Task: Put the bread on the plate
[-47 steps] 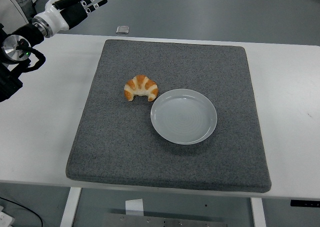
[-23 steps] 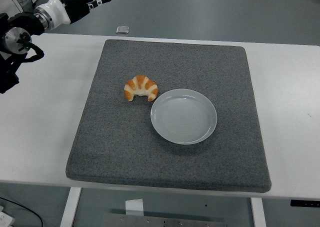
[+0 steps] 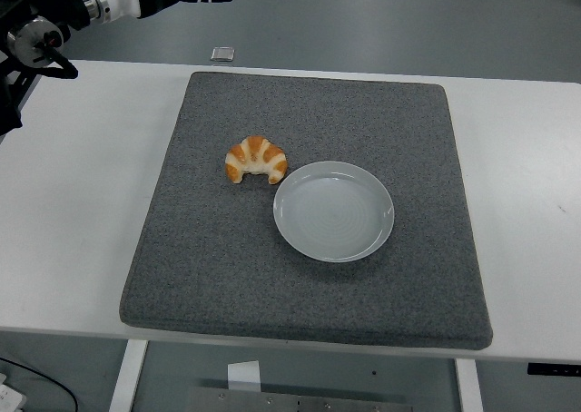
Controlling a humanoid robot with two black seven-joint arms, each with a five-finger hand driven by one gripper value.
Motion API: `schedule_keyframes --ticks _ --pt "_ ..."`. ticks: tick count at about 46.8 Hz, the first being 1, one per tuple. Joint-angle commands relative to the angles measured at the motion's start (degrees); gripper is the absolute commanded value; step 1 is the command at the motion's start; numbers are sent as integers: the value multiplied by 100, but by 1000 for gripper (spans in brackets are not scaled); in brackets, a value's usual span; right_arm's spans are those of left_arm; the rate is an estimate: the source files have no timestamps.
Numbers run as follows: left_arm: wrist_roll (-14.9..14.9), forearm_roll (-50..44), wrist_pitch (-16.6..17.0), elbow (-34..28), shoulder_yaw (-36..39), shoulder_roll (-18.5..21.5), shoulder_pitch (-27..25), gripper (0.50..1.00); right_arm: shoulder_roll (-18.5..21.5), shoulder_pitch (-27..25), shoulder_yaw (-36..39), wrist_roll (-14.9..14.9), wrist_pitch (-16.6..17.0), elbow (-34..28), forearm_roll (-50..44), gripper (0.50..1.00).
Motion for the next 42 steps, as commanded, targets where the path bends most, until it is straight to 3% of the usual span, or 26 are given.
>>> schedule_keyframes --ticks 1,23,42 --pt "-63 440 2 -225 34 66 -61 1000 0 0 0 0 0 0 0 932" --pt "-801 2294 46 -1525 922 514 -369 1000 0 0 0 0 0 0 0 932" --pt "-994 3710 151 -2044 939 611 -431 1000 0 0 0 0 0 0 0 932"
